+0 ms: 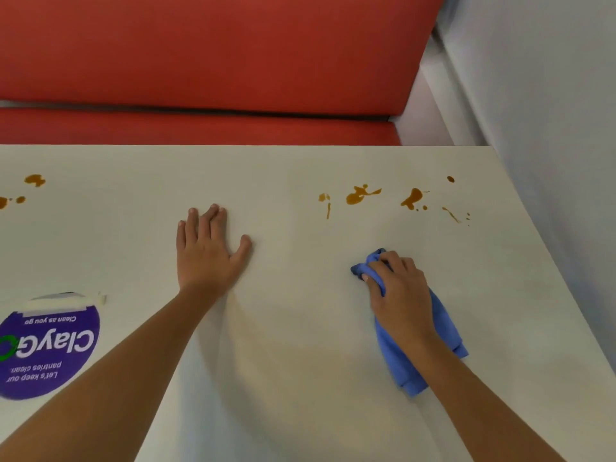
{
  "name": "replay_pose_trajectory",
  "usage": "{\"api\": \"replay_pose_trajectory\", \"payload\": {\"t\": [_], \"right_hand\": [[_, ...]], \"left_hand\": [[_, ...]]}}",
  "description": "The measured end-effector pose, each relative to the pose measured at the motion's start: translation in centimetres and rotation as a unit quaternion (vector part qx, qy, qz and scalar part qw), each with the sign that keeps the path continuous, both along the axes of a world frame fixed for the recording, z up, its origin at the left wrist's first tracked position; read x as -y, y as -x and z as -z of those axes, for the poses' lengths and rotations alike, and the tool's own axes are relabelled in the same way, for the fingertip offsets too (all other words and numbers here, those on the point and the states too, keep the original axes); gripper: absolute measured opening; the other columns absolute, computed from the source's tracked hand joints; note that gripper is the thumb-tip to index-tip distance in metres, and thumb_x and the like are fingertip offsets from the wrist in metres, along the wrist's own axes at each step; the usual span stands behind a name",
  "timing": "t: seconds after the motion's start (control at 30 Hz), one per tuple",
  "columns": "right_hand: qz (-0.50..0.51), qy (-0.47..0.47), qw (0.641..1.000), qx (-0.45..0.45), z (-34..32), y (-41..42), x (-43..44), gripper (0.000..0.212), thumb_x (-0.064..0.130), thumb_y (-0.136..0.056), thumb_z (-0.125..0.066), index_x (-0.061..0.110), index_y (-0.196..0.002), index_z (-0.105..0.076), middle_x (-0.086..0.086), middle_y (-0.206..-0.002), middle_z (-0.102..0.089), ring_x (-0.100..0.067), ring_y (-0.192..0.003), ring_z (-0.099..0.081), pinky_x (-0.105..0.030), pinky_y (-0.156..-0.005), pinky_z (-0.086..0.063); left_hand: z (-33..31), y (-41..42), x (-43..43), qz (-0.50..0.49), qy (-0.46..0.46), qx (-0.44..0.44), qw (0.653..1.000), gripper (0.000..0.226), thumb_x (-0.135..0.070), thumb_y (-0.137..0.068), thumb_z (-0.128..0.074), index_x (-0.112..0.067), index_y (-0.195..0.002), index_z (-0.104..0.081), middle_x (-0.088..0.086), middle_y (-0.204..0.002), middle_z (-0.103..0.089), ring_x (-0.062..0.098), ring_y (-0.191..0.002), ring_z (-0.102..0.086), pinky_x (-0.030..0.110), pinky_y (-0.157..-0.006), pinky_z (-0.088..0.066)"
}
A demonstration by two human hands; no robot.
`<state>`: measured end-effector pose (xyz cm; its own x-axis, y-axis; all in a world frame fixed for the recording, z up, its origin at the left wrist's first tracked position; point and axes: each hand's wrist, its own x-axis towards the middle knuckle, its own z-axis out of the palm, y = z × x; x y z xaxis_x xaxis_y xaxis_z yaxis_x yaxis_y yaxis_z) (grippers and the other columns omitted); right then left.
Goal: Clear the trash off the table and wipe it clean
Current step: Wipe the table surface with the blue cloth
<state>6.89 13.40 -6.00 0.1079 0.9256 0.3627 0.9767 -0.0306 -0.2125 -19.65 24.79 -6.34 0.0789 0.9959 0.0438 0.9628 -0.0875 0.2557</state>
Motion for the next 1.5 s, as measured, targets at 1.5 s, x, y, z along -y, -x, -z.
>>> {"api": "replay_pose_trajectory", "payload": {"t": [1.5], "right_hand": [[-0.084,0.148,0.978,-0.124,-1.1,2.7,-9.7,0.044,0.027,-0.099,-0.039,0.015,-0.141,-0.037,-0.002,-0.152,-0.027,-0.019,-0.142,-0.021,-0.028,-0.112,-0.025]], "left_hand": [[-0.1,-0.2,0.0,-0.02,-0.016,0.015,1.0,0.081,-0.064,-0.077,-0.02,-0.015,-0.14,-0.035,0.001,-0.148,-0.032,0.027,-0.143,-0.013,0.039,-0.117,-0.005]]}}
